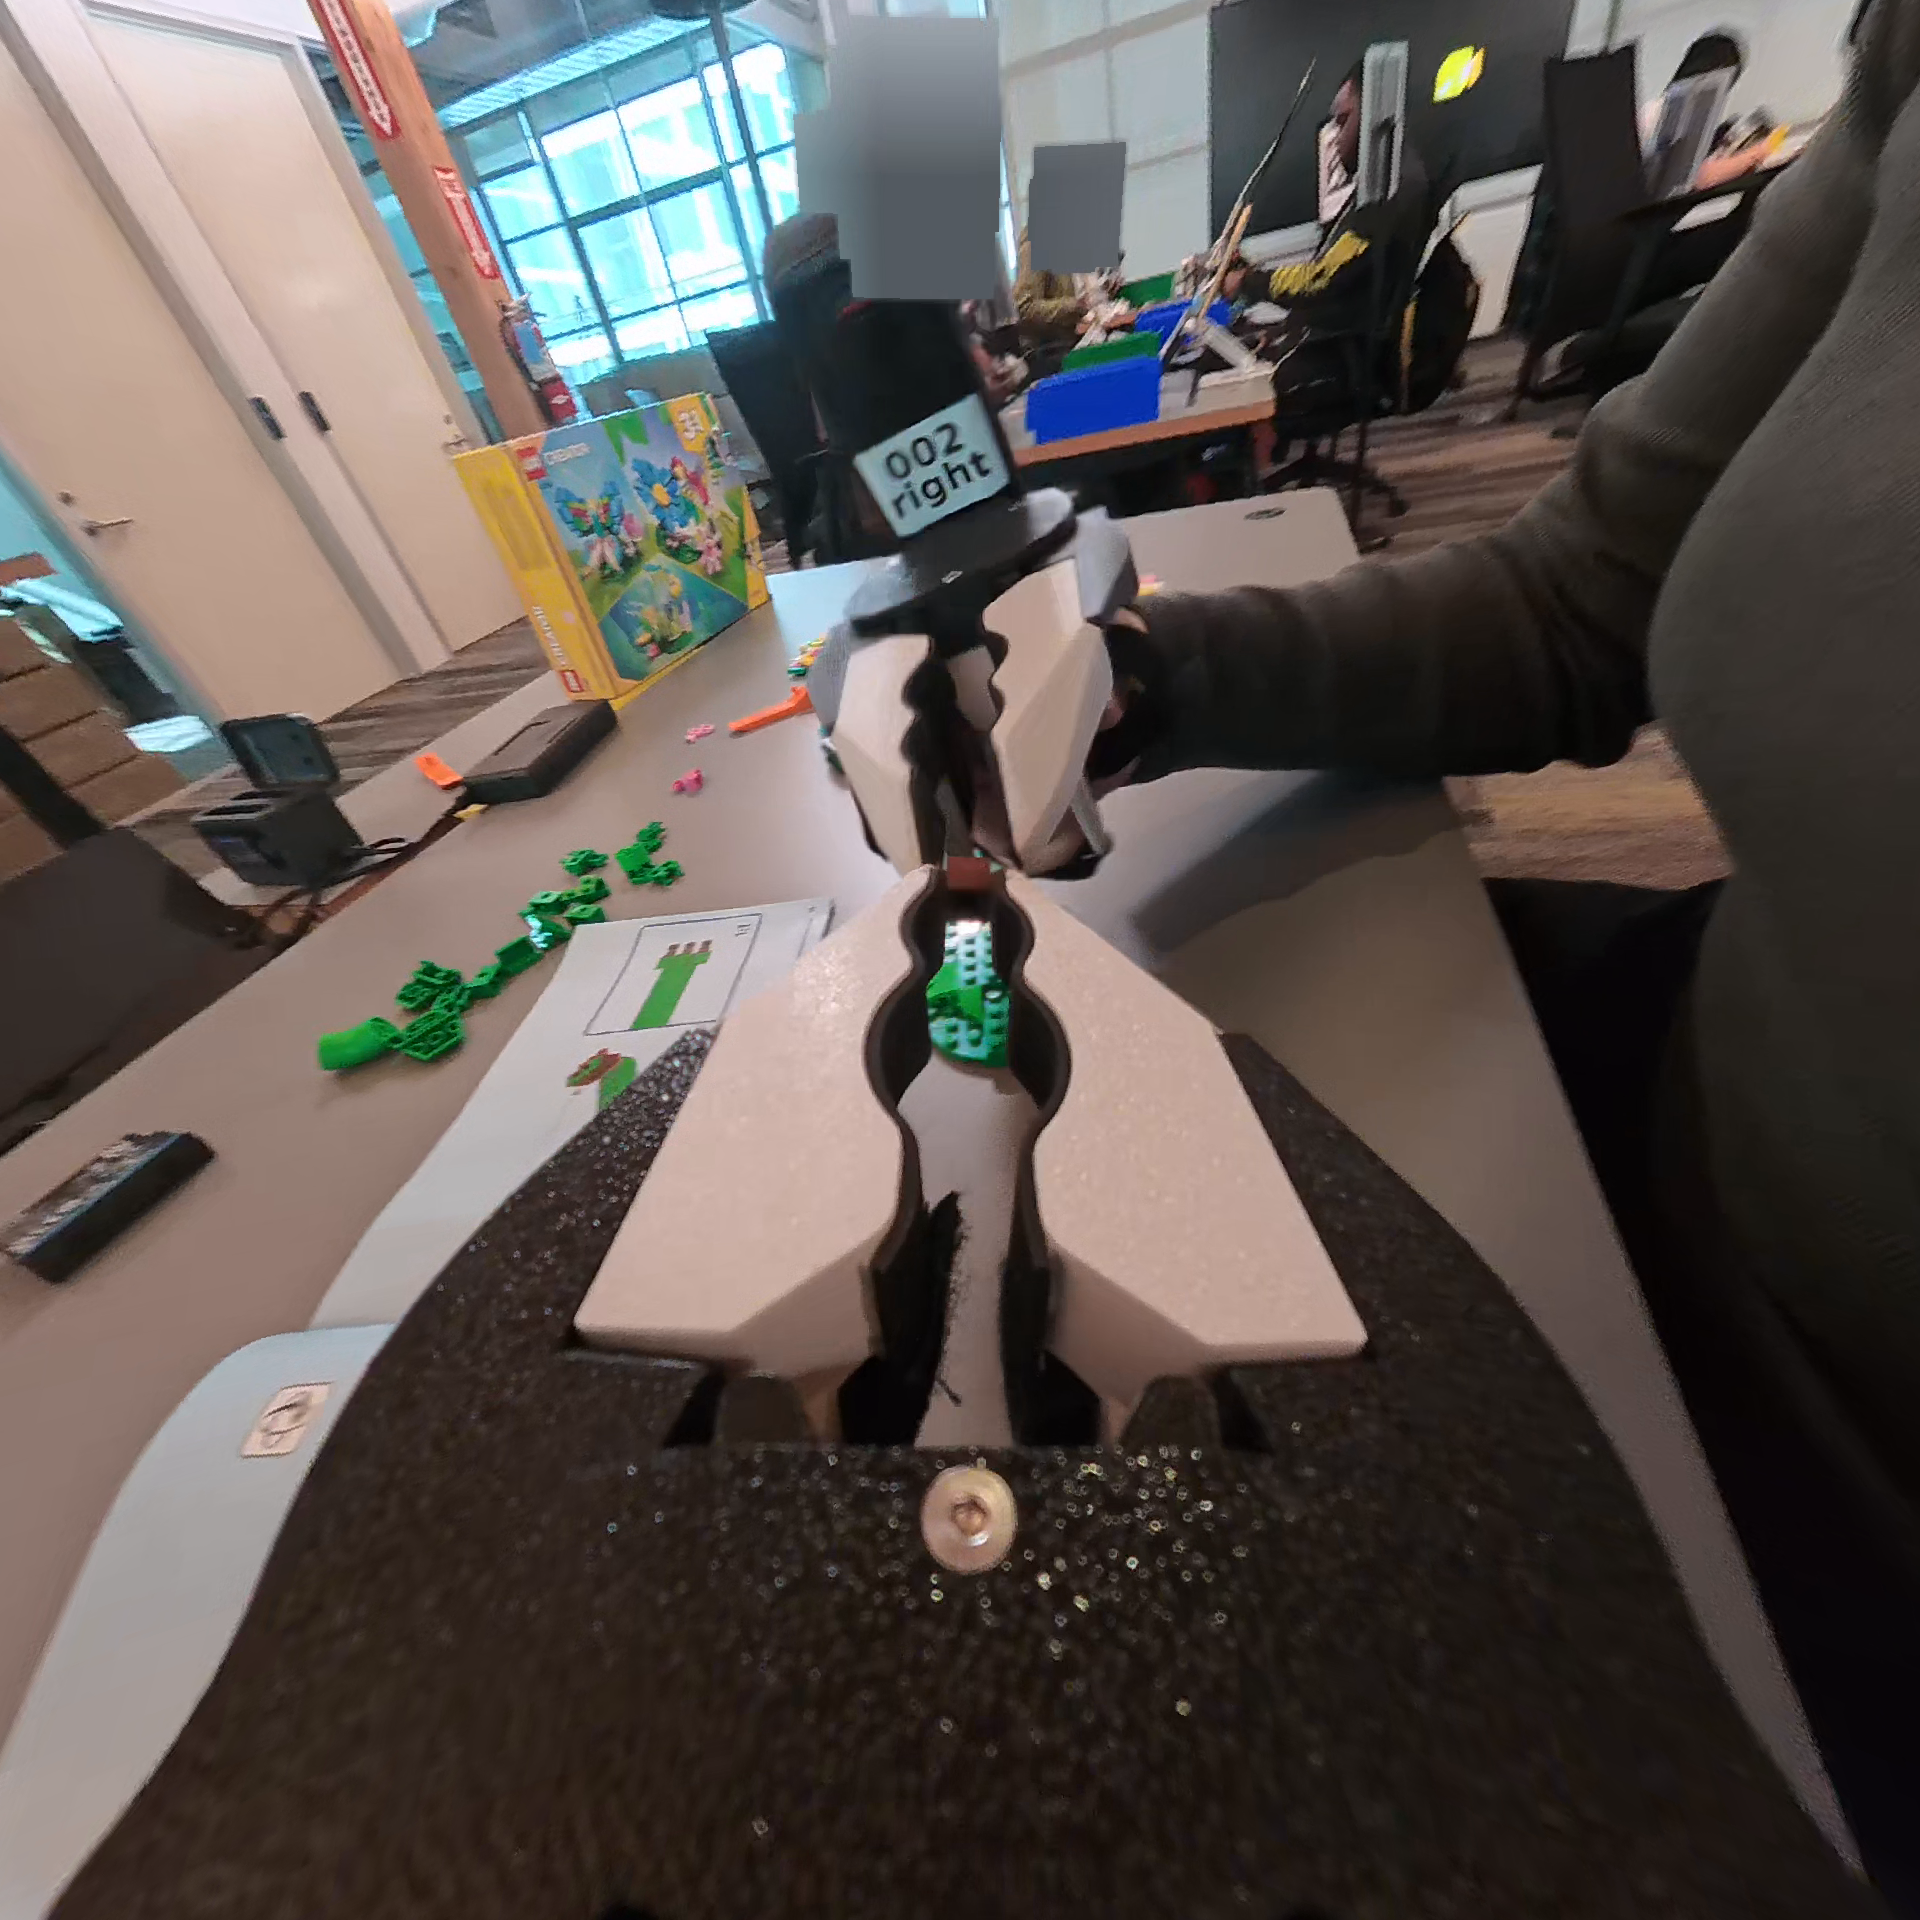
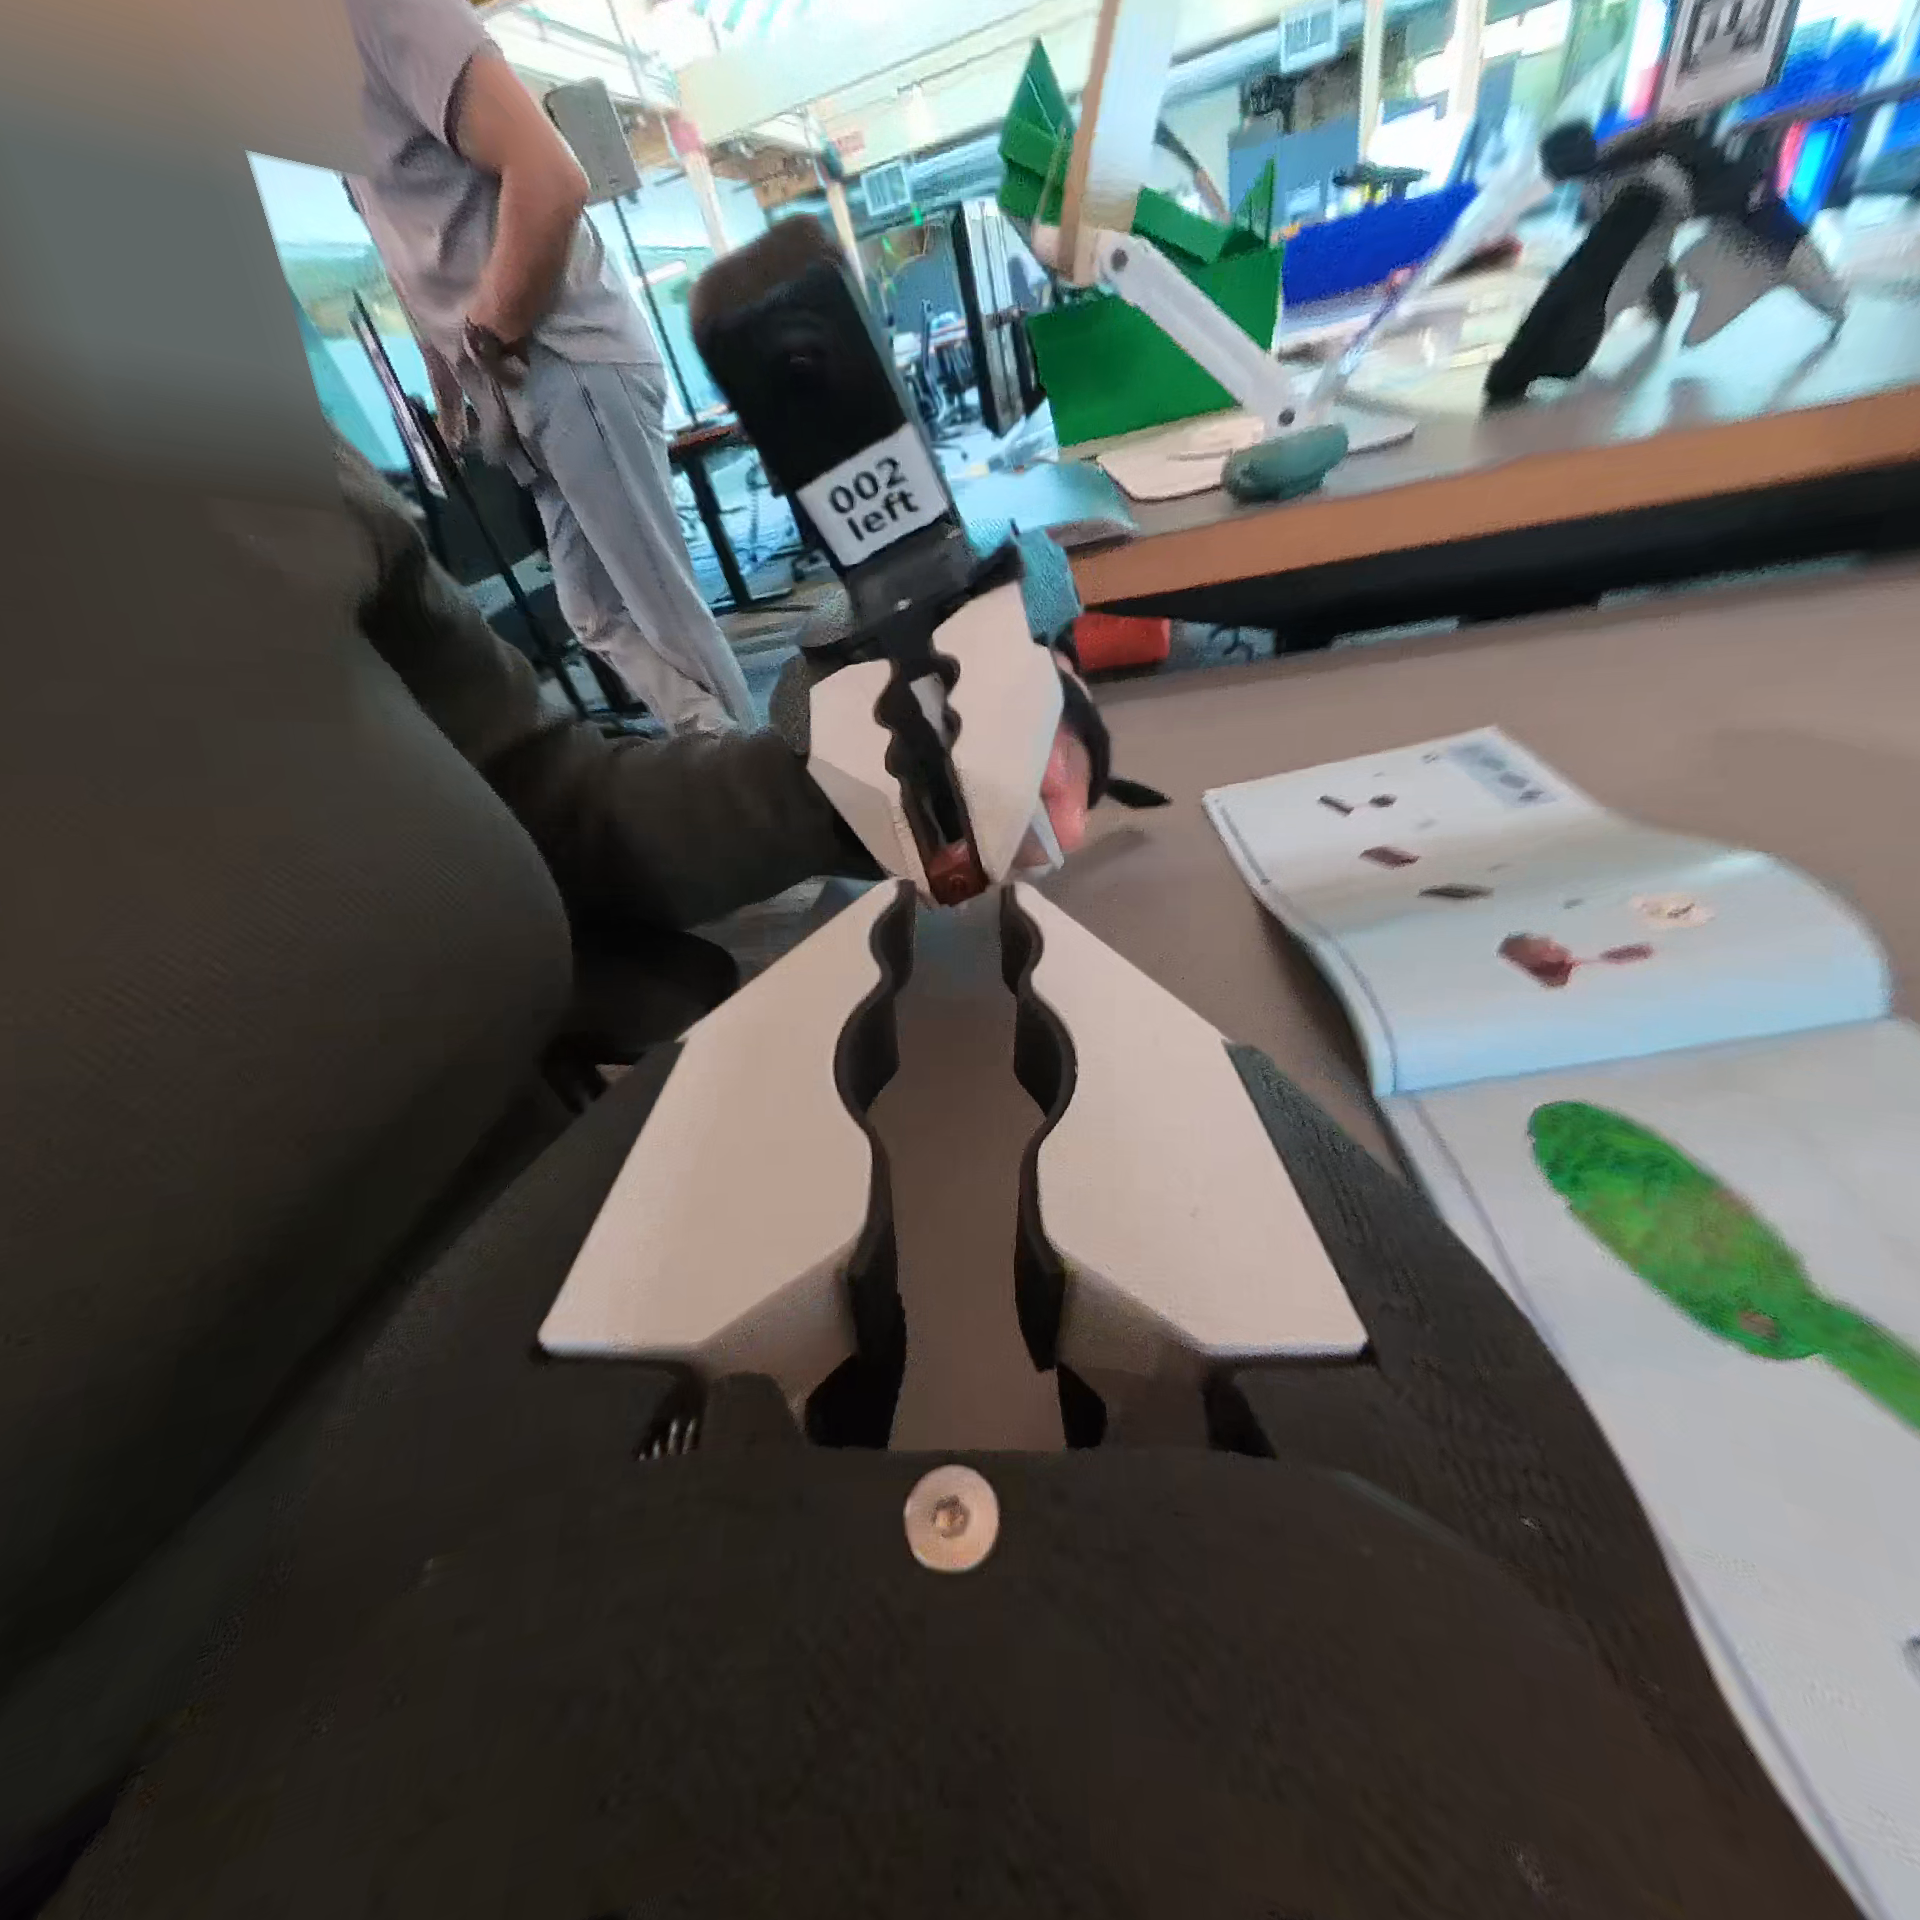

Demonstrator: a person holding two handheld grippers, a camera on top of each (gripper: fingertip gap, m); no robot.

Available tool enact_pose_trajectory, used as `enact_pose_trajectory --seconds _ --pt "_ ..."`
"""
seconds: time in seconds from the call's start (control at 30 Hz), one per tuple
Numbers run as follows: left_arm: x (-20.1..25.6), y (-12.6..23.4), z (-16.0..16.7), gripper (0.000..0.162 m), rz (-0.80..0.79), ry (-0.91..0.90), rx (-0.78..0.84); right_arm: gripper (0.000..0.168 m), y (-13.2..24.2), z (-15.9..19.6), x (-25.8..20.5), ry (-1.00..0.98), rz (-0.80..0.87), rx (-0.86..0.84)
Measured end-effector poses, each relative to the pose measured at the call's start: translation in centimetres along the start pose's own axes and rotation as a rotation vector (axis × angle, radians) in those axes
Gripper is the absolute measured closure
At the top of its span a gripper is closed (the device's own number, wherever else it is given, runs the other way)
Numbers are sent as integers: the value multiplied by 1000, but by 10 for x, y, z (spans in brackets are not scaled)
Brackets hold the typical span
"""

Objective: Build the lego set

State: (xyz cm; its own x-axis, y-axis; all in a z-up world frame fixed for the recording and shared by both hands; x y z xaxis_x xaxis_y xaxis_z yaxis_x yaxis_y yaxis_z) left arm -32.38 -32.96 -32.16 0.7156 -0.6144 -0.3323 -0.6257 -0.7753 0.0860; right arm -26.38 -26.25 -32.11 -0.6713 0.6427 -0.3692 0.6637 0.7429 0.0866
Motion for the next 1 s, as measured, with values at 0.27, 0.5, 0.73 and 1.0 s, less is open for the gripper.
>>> enact_pose_trajectory --seconds 0.27,0.5,0.73,1.0 --pt "-2 -2 0 157 -30 -28 -27 155 -2 1 5 -176 -60 36" --pt "-2 -2 1 156 -50 -68 -34 156 -3 1 8 -286 -74 40" --pt "0 -6 7 157 -61 -139 -90 159 -2 9 17 -553 -146 29" --pt "-1 -7 15 157 -56 -90 -120 156 -2 12 22 -430 -40 -19"
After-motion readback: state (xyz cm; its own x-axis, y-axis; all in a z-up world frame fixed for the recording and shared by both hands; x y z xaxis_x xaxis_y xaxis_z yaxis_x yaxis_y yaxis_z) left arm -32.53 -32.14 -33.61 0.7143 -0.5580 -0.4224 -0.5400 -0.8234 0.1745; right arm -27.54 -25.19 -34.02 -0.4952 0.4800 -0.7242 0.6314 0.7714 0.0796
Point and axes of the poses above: each gripper's, where its closed fingertips meet, y back along the fingers, z out of its underside, x = y × z across the jaws, the point moved 5 cm from there along y, back along the fingers, and after that the axes turned 8 degrees about -y, right-handed, at the moved point
